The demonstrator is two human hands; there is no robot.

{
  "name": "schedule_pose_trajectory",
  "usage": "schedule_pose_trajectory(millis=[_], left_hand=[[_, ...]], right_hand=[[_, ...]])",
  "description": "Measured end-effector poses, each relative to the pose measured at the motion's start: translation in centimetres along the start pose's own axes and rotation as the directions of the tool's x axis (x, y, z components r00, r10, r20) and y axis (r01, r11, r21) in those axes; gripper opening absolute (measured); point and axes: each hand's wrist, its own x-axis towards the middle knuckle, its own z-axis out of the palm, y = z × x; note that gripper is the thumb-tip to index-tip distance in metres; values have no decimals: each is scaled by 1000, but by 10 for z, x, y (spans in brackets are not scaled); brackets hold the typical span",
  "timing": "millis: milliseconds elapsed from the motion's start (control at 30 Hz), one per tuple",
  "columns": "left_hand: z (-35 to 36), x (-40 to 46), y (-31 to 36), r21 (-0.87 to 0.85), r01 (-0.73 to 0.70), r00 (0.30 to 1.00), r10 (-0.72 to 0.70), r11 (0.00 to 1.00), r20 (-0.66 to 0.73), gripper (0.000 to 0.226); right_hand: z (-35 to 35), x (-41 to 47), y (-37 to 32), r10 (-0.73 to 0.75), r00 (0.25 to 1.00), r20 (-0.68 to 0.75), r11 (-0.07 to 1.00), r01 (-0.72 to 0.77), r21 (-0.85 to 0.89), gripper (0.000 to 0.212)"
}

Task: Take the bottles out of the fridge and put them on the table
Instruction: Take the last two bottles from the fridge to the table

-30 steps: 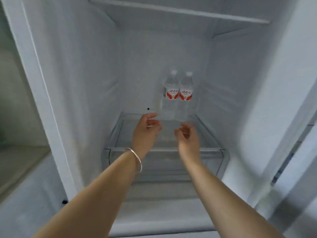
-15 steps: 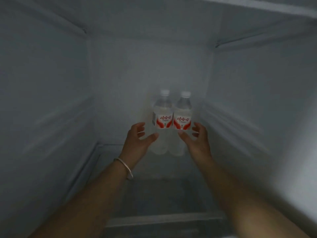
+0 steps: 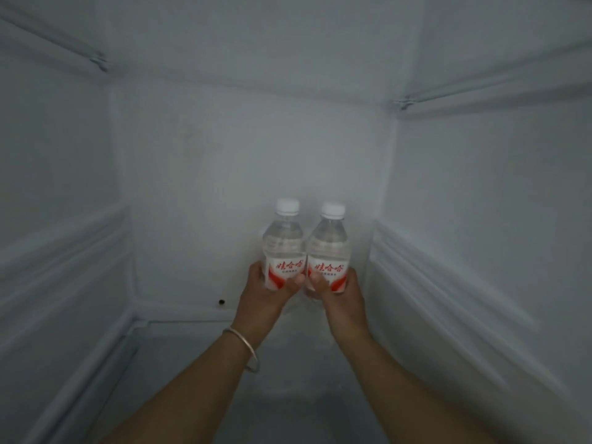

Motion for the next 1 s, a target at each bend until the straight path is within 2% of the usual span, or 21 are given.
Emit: schedule_pose_trajectory(millis=[200,367,467,533,600,633,700,733,833,1000], left_hand=[[1,-3,3,-41,-6,999,4,999,-45,80],[-14,-33,30,-84,-19,998,15,996,-55,44],[-27,-63,49,-96,-38,999,37,995,-16,58],[-38,-90,67,-111,-46,997,52,993,56,55],[-47,-125,88,-155,-72,989,91,985,114,33],[-51,-144,99,-185,-88,983,115,979,141,29],[-59,-186,116,-240,-104,972,151,965,182,34],[-64,-208,122,-262,-97,968,153,960,201,38],[-75,-274,134,-252,-71,950,142,965,278,48],[-72,-383,156,-280,-10,896,133,960,425,53]], right_hand=[[8,-6,-1,-22,997,-68,998,26,58,30],[7,-36,-29,-50,997,-58,995,55,89,26],[2,-67,-51,-77,995,-70,992,83,95,22],[-2,-95,-67,-100,993,-61,991,105,86,26],[-8,-128,-83,-129,991,-38,989,131,70,39],[-12,-147,-90,-143,989,-38,987,146,66,48],[-22,-189,-107,-134,989,-68,990,137,39,61],[-28,-214,-116,-140,986,-94,990,143,19,61],[-50,-292,-142,-149,957,-247,989,142,-46,31],[-100,-411,-173,-106,906,-410,991,64,-115,21]])
